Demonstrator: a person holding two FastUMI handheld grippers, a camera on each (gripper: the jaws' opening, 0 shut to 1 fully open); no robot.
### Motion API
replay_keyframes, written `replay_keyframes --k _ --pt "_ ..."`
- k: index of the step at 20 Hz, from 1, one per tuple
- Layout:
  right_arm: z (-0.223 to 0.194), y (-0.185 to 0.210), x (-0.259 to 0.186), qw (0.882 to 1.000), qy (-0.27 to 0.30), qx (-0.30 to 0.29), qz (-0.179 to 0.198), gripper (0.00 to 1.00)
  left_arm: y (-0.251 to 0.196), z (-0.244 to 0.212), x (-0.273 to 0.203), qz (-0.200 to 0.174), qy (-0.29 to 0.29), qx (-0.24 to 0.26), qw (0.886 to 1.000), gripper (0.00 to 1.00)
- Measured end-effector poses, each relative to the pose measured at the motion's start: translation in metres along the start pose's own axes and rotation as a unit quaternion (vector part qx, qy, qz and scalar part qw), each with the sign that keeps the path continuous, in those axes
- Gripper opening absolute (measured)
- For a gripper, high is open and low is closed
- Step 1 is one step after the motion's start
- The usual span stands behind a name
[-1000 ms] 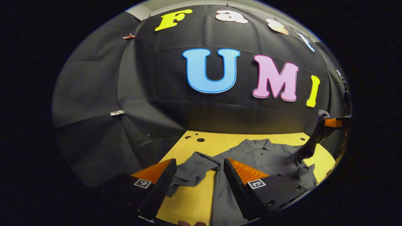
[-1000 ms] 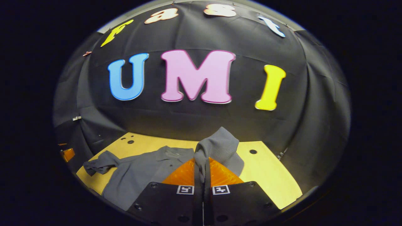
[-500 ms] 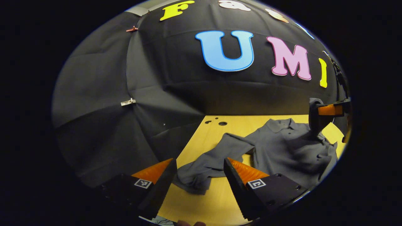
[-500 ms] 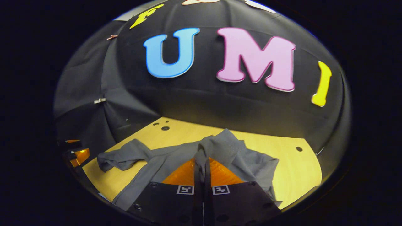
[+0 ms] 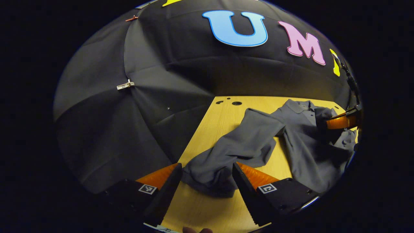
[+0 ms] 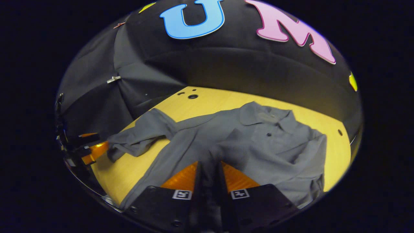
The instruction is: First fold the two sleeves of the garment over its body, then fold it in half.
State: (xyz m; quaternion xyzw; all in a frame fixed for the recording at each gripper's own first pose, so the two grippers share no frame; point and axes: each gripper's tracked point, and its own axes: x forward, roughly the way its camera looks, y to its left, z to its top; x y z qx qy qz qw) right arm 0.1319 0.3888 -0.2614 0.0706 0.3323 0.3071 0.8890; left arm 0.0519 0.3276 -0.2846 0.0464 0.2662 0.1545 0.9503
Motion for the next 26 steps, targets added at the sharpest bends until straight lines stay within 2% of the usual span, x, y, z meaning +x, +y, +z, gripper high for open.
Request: replay_keyframes --k 1,2,3,5,12,14,15,16,18,19,22,24,26 --pt "0.004 0.014 -0.007 1.000 -0.002 0.013 0.027 0.44 0.001 -0.002 0.003 0.000 0.003 0.000 1.000 0.98" --pt "0.007 0.024 -0.012 0.999 -0.009 0.023 0.048 0.40 0.000 -0.004 0.007 -0.003 0.007 0.001 1.000 0.98" --pt "0.014 0.027 -0.018 0.998 -0.019 0.027 0.057 0.61 0.000 -0.005 0.010 -0.005 0.010 0.003 1.000 0.98" --pt "0.022 0.021 -0.037 0.997 -0.036 0.032 0.055 0.76 -0.001 -0.008 0.016 -0.012 0.018 0.008 1.000 0.99" --pt "0.014 -0.026 -0.110 0.997 -0.061 0.044 0.006 0.76 0.000 -0.043 0.039 -0.013 0.089 0.019 0.996 0.98" --pt "0.005 -0.034 -0.129 0.996 -0.063 0.061 -0.005 0.76 -0.010 -0.042 0.045 -0.037 0.084 0.020 0.996 0.86" --pt "0.000 -0.037 -0.138 0.995 -0.064 0.070 -0.012 0.76 -0.023 -0.047 0.045 -0.067 0.096 0.019 0.993 0.80" --pt "-0.006 -0.040 -0.146 0.995 -0.064 0.078 -0.017 0.76 -0.028 -0.041 0.048 -0.076 0.081 0.024 0.994 0.59" --pt "-0.017 -0.050 -0.161 0.994 -0.065 0.083 -0.031 0.76 -0.029 -0.042 0.053 -0.068 0.094 0.030 0.993 0.17" --pt "-0.022 -0.055 -0.170 0.994 -0.064 0.085 -0.039 0.76 -0.028 -0.040 0.053 -0.064 0.098 0.026 0.993 0.09" --pt "-0.028 -0.074 -0.188 0.991 -0.070 0.094 -0.061 0.76 -0.026 -0.031 0.051 -0.048 0.102 0.010 0.994 0.06" --pt "-0.033 -0.089 -0.203 0.989 -0.077 0.100 -0.079 0.76 -0.019 -0.016 0.043 -0.031 0.086 0.016 0.996 0.05" --pt "-0.036 -0.102 -0.214 0.986 -0.084 0.109 -0.093 0.76 -0.025 0.003 0.031 -0.030 0.063 0.031 0.997 0.06"
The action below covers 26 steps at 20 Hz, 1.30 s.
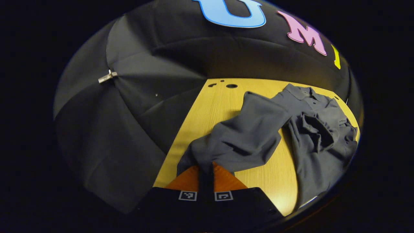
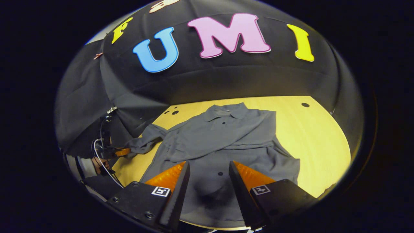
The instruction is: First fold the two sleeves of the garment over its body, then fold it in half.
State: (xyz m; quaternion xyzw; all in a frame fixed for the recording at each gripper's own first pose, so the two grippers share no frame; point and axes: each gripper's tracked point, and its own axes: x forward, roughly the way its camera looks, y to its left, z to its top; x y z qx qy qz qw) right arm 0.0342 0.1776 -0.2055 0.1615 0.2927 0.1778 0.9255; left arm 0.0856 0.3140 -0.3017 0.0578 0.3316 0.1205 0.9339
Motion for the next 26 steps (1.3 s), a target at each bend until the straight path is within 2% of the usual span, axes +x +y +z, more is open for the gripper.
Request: replay_keyframes --k 3,4,6,7,10,11,12,19,26 --pt "-0.002 -0.020 -0.010 1.000 -0.001 0.006 -0.017 0.77 -0.014 0.030 -0.020 -0.009 -0.033 0.007 0.999 0.06" --pt "-0.005 -0.026 -0.012 1.000 0.007 0.009 -0.023 0.89 -0.024 0.039 -0.025 -0.018 -0.042 0.002 0.999 0.05" --pt "-0.005 -0.038 -0.015 0.999 0.007 0.013 -0.035 0.96 -0.033 0.053 -0.036 -0.022 -0.052 0.000 0.998 0.02" --pt "-0.003 -0.043 -0.017 0.999 0.005 0.011 -0.041 0.98 -0.038 0.061 -0.040 -0.023 -0.058 0.000 0.998 0.06" --pt "-0.001 -0.054 -0.022 0.999 0.002 0.005 -0.048 0.98 -0.065 0.094 -0.057 -0.041 -0.081 -0.014 0.996 0.05" --pt "-0.001 -0.057 -0.022 0.999 0.003 0.004 -0.047 0.98 -0.076 0.107 -0.063 -0.050 -0.091 -0.018 0.994 0.08" --pt "-0.001 -0.059 -0.022 0.999 0.004 0.007 -0.045 0.98 -0.083 0.117 -0.068 -0.056 -0.100 -0.020 0.993 0.06" --pt "0.000 -0.084 -0.031 0.999 0.003 0.023 -0.043 0.99 -0.159 0.183 -0.099 -0.097 -0.147 -0.002 0.984 0.06" --pt "0.003 -0.123 -0.042 0.997 0.000 0.047 -0.057 0.99 -0.272 0.204 -0.117 -0.163 -0.161 0.032 0.973 0.05"
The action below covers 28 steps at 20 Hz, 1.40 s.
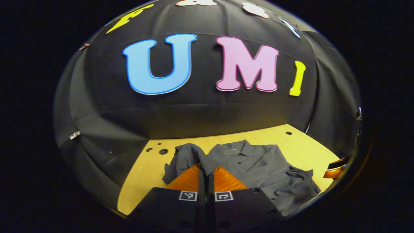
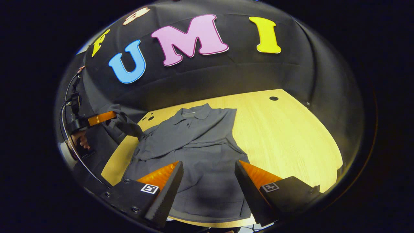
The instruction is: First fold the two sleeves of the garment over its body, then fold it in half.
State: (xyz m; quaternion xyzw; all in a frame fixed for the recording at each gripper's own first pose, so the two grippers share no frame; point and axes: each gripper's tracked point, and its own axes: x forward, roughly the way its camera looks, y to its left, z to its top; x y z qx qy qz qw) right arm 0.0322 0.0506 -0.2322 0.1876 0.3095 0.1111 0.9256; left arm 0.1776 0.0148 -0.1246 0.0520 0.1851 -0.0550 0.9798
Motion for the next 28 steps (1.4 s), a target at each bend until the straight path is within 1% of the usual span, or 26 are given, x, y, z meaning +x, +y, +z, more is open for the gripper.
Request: replay_keyframes --k 3,5,9,11,14,18,22,23,24,28 --pt "0.002 -0.016 -0.001 1.000 0.000 0.009 -0.006 0.98 -0.052 0.001 0.016 -0.032 0.004 -0.004 0.999 0.05" --pt "0.003 -0.023 -0.002 1.000 0.001 0.013 -0.008 0.98 -0.080 -0.003 0.029 -0.048 0.010 0.003 0.999 0.05" --pt "0.005 -0.038 0.001 1.000 0.007 0.012 -0.007 0.99 -0.135 -0.035 0.065 -0.076 0.042 0.028 0.996 0.05" --pt "0.006 -0.045 0.002 1.000 0.011 0.009 -0.007 0.99 -0.157 -0.054 0.082 -0.083 0.062 0.038 0.994 0.06" --pt "0.003 -0.057 0.005 1.000 0.019 0.006 -0.004 0.99 -0.181 -0.088 0.104 -0.086 0.095 0.037 0.991 0.05" --pt "0.004 -0.069 0.010 1.000 0.025 0.004 -0.004 0.99 -0.199 -0.126 0.127 -0.089 0.138 0.053 0.985 0.06" --pt "0.004 -0.078 0.011 1.000 0.030 0.004 -0.002 0.98 -0.212 -0.150 0.131 -0.093 0.170 0.042 0.980 0.11" --pt "0.003 -0.078 0.012 0.999 0.032 0.003 -0.001 0.98 -0.213 -0.150 0.131 -0.089 0.171 0.037 0.981 0.15" --pt "0.002 -0.078 0.013 0.999 0.034 0.002 0.002 0.98 -0.214 -0.151 0.128 -0.089 0.170 0.031 0.981 0.39" --pt "-0.002 -0.073 0.014 0.999 0.039 -0.004 0.008 0.99 -0.217 -0.144 0.111 -0.091 0.157 0.027 0.983 0.95"
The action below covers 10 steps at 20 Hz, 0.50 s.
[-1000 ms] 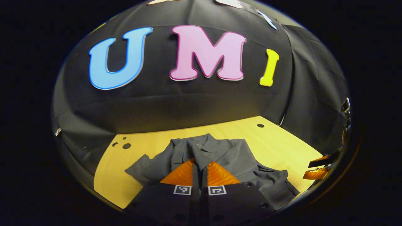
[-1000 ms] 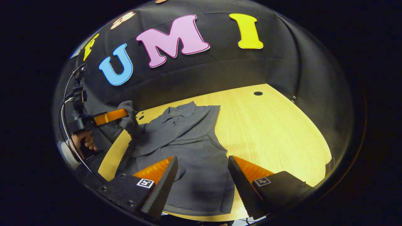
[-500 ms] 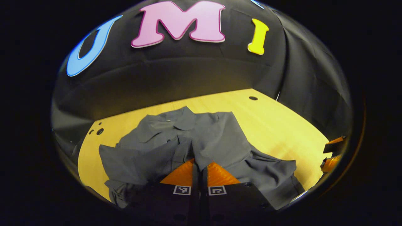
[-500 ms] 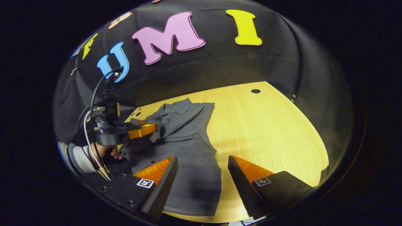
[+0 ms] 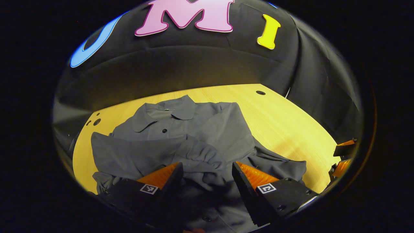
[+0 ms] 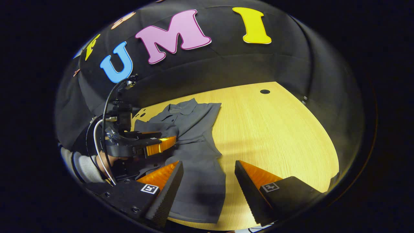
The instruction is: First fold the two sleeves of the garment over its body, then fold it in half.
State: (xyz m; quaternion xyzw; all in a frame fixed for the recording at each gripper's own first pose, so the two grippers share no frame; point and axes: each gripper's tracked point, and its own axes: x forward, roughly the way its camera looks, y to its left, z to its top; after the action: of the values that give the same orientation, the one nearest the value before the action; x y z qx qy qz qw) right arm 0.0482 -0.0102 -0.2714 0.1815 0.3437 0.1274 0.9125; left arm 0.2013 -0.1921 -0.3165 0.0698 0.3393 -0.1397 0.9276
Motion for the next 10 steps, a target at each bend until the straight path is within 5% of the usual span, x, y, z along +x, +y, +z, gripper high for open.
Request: replay_keyframes --k 10 --pt "-0.040 0.003 -0.019 0.999 0.038 -0.026 -0.014 0.99 0.049 -0.023 -0.123 0.014 -0.040 -0.036 0.998 0.96"
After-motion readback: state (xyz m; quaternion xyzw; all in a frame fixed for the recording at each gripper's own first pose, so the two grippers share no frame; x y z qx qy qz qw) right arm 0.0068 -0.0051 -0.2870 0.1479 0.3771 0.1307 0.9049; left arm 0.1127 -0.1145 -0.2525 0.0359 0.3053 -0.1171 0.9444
